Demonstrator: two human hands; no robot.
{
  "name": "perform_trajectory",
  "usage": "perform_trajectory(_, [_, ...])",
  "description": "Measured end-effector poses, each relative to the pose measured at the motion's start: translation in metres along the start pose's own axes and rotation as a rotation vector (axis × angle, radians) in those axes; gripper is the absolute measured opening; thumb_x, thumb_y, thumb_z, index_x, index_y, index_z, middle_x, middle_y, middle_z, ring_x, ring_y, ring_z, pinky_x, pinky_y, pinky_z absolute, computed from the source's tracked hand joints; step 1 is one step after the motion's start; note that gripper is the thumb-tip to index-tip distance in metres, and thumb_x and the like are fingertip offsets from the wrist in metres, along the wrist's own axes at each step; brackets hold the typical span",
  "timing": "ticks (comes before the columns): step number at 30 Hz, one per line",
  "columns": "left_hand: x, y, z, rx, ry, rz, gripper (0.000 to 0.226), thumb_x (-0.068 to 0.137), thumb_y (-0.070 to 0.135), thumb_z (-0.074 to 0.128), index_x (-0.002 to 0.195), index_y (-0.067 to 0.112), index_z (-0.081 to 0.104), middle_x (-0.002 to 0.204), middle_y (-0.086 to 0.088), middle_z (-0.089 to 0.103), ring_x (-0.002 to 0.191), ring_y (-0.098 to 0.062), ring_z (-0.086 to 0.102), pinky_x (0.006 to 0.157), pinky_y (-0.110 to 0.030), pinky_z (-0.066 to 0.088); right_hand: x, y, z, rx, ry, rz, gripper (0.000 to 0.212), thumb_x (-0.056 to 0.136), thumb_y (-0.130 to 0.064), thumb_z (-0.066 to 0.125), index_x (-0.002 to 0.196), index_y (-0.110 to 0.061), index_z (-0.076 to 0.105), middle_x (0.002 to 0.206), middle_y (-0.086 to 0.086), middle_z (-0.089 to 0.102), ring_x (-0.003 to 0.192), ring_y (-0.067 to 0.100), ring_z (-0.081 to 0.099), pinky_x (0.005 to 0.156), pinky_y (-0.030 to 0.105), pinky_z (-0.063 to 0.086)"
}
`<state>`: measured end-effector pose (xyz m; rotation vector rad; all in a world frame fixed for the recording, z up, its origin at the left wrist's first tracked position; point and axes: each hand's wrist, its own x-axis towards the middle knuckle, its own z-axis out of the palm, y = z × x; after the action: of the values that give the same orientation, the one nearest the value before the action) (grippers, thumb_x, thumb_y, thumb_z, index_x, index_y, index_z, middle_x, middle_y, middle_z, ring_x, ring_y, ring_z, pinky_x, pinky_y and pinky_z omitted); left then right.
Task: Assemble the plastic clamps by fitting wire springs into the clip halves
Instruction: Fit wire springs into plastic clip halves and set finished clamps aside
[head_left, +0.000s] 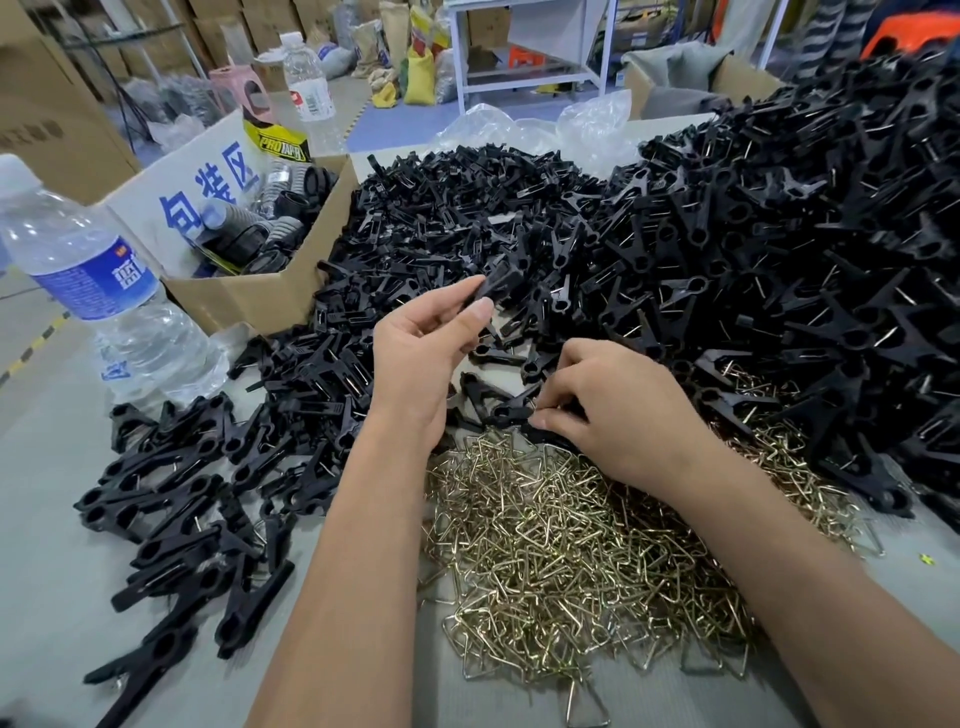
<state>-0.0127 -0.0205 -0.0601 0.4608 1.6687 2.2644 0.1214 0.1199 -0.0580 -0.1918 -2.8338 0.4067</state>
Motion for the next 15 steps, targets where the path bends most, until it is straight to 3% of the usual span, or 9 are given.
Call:
perform_trajectory(5, [0.001,-0.002,0.0,0.02,0.006,0.01,0.028,0.086,0.002,0.079,0.112,0.01,0.079,0.083,0.005,0.073,0.079,-0.006,0.066,0.079,-0.021,0.054,0.004,-0.004,0.007,0.107,0.133,0.061,0.017,0.1,-0.032,0.066,0.099,-0.019,0.078,0.094,-0.01,0.056,0.082,0.012,0.059,0.075,0.034,0.054])
perform_trajectory(9, [0.001,-0.002,-0.002,0.022,0.03,0.022,0.029,0.086,0.001,0.079,0.113,0.011,0.079,0.085,0.007,0.075,0.082,-0.006,0.067,0.082,-0.022,0.055,0.01,0.007,0.007,0.235,0.409,0.176,0.015,0.1,-0.016,0.068,0.104,-0.008,0.08,0.091,-0.001,0.062,0.079,0.01,0.06,0.074,0.019,0.053])
perform_trajectory(13, [0.002,-0.003,-0.002,0.035,0.024,0.025,0.03,0.083,0.0,0.081,0.112,0.009,0.079,0.092,0.003,0.078,0.088,-0.009,0.069,0.086,-0.024,0.056,0.007,0.015,0.001,0.315,0.553,0.174,0.012,0.096,-0.013,0.073,0.104,-0.01,0.082,0.09,0.002,0.072,0.081,0.011,0.065,0.079,0.01,0.05])
perform_trajectory(15, [0.002,-0.003,-0.001,0.051,0.018,0.028,0.032,0.08,0.001,0.082,0.111,0.009,0.079,0.099,-0.003,0.078,0.094,-0.013,0.07,0.091,-0.028,0.057,0.004,0.019,-0.002,0.297,0.532,0.106,0.012,0.093,-0.01,0.076,0.104,-0.009,0.082,0.093,0.002,0.073,0.083,0.012,0.066,0.082,0.018,0.055])
